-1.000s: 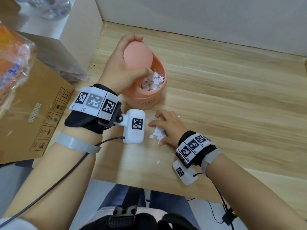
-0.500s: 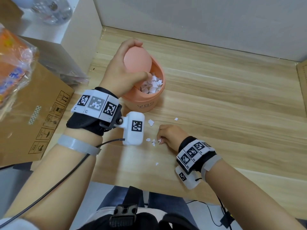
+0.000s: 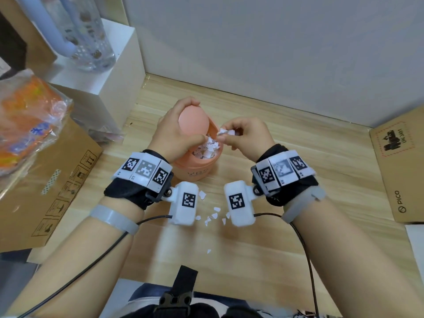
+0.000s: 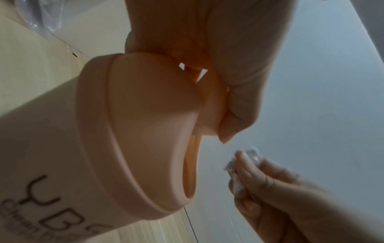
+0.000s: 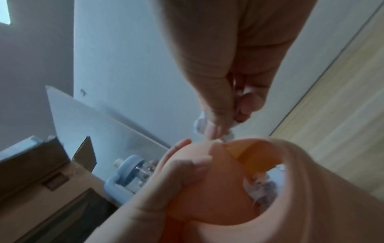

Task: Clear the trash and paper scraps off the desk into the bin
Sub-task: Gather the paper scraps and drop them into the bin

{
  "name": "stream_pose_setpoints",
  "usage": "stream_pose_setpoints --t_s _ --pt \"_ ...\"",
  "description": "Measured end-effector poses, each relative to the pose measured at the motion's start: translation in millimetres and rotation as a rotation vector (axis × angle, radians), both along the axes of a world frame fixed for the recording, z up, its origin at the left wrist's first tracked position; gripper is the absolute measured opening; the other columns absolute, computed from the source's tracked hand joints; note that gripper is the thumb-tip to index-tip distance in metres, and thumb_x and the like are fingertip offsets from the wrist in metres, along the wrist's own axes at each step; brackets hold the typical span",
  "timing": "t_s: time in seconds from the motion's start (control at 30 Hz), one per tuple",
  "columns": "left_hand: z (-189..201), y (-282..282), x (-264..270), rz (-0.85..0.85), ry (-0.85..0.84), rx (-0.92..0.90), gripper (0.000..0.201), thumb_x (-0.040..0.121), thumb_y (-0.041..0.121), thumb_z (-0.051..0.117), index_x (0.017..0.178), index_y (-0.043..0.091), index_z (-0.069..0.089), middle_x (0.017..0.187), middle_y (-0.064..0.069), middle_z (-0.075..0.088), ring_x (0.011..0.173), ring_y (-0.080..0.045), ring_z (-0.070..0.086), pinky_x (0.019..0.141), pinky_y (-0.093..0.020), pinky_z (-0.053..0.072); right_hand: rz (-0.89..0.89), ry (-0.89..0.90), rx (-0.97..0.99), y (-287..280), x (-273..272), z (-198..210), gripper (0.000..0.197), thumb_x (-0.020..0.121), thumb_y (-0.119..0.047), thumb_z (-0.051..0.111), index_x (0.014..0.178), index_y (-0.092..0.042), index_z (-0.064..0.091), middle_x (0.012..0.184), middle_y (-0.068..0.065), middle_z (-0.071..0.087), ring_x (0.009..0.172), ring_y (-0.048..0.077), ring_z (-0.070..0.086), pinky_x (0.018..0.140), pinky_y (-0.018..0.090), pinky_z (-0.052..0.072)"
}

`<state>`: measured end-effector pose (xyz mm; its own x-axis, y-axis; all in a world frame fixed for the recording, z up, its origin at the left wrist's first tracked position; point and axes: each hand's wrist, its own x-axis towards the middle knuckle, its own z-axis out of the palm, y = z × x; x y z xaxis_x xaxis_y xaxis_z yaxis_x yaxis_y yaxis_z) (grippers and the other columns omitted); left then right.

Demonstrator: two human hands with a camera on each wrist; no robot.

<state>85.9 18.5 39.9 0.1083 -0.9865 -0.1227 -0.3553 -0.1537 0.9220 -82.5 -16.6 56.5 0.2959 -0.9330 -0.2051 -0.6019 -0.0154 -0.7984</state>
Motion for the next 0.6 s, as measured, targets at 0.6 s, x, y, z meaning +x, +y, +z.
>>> stream_pose_setpoints --t_s 0.6 --pt "1 0 -1 0.006 -0.006 0.041 0.064 0.053 0.033 0.071 0.096 0.065 0.038 0.125 0.018 0.048 0.124 -0.024 0.043 0.100 -0.049 0.040 -0.133 0.024 0.091 17 -27 -30 0.024 0.068 -0.002 0.075 0.084 -0.017 0.065 0.080 0.002 0.063 0.074 0.017 0.058 0.072 0.023 0.050"
